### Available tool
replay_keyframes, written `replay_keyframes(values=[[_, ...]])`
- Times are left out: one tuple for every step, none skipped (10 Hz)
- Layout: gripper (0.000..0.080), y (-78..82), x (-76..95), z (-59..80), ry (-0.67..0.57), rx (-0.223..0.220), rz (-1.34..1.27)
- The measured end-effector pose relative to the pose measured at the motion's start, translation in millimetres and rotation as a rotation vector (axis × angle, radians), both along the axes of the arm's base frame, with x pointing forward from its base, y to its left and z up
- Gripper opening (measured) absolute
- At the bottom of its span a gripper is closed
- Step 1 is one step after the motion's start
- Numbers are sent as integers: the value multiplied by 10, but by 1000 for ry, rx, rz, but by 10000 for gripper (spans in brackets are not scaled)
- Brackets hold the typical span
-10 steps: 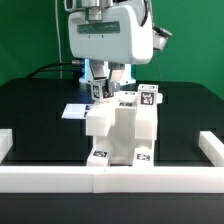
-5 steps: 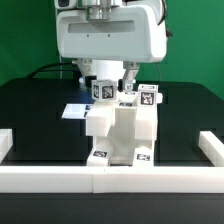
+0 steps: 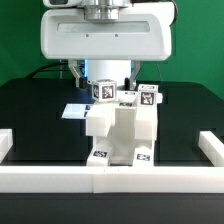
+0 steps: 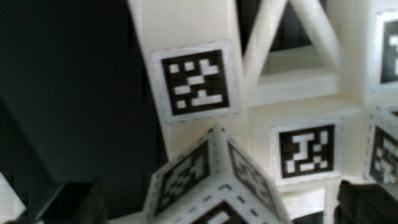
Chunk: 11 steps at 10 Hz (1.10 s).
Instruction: Assemble chair
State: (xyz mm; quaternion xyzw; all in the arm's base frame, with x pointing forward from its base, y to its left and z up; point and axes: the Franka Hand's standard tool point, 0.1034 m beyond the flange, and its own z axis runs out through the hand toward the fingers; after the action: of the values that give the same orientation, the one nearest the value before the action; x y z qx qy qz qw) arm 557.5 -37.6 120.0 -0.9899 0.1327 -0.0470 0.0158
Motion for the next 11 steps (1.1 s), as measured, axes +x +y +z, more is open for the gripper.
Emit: replay_keyframes(values=[[649,-3,0,0,-1,-5,51],[649,-18,-2,0,-2,-17,156],[649,-33,-3,0,-2,-31,262],[649,-31,-4,-1,-2,-36,305],[649,-32,-4,0,-2,-42,351],[649,-33,-4,-1,-2,-46,394],[531,-34,-4,-1,-2,-46,394],[397,-39,-5,-1,-2,-46,392],[397,-40,-5,-1,-2,-45,385],[286,-40,-5,-1,-2,-44,365],[286,-40,-5,-1,-2,-44,365]])
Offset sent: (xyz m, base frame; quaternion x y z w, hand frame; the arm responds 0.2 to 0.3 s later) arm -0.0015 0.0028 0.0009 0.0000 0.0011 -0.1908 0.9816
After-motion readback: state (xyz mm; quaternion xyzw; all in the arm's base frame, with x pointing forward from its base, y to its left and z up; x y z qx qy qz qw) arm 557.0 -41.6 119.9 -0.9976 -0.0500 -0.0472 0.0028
